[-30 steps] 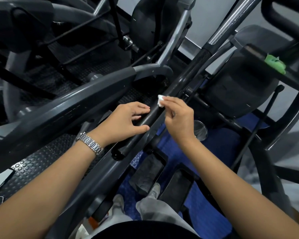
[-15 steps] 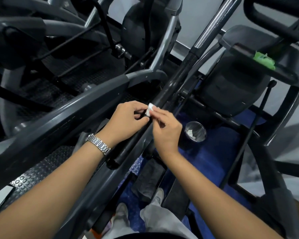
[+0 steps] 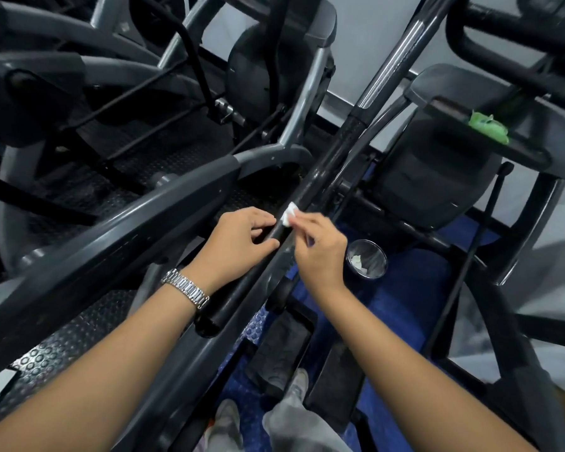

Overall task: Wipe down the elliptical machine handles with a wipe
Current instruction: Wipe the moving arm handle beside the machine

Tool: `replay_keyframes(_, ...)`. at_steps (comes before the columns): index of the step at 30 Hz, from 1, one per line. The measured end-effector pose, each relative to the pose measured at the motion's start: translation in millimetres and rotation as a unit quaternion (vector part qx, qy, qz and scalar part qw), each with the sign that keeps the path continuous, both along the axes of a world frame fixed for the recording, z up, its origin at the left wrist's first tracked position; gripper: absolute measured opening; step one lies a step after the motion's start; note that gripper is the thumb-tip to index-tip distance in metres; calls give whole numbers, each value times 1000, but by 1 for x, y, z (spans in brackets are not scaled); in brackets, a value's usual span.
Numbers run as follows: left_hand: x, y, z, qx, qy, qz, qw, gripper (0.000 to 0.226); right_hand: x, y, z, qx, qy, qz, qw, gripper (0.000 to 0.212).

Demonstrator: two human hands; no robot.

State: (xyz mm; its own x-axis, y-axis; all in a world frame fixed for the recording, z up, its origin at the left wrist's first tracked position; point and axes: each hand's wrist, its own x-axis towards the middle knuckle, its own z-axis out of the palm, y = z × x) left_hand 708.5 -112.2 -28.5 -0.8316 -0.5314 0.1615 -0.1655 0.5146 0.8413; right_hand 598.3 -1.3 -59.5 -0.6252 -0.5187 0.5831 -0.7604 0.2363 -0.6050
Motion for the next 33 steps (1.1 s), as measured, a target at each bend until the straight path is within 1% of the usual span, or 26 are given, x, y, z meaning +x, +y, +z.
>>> replay_keyframes(3, 0, 1, 1, -7, 0, -5, 1000, 37, -23, -15, 6, 2, -47, -35, 998, 19)
replay_keyframes(4, 1, 2, 1, -8, 2, -4, 1000, 37, -21, -15, 5, 7, -47, -34, 998, 19)
replay_keyframes(7, 1, 0, 0, -7, 4, -3, 1000, 36, 3, -1, 0, 21, -4, 2, 1000, 19)
replay_keyframes(9, 0, -1, 0, -8, 4, -4, 1000, 36, 4, 5, 1, 23, 15, 24, 999, 20)
replay_keyframes(14, 0, -1, 1, -3, 1, -7, 1000, 36, -30, -14, 7, 28, -19, -20, 999, 19)
replay_keyframes(16, 0, -2, 0, -1, 3, -6, 1000, 37, -21, -10, 5, 34, -9, -17, 999, 19)
replay_keyframes(18, 0, -3, -1, 1, 5, -5, 1000, 37, -7, -1, 3, 45, 12, 6, 999, 20)
replay_keyframes(20, 0, -3, 0, 3, 8, -3, 1000, 37, -11, -1, 6, 43, 24, 18, 999, 22)
replay_keyframes(23, 0, -2, 1, 2, 6, -7, 1000, 37, -33, -15, 11, 38, 9, -15, 999, 20)
replay_keyframes(25, 1, -1, 0, 3, 5, -6, 1000, 37, -34, -20, 11, 44, 4, -32, 999, 20)
replay_keyframes(30, 1, -2, -1, 7, 13, -4, 1000, 37, -10, -2, 6, 51, 35, 16, 998, 26)
replay_keyframes(33, 1, -1, 0, 8, 11, -3, 1000, 37, -29, -12, 9, 40, 26, 1, 999, 29)
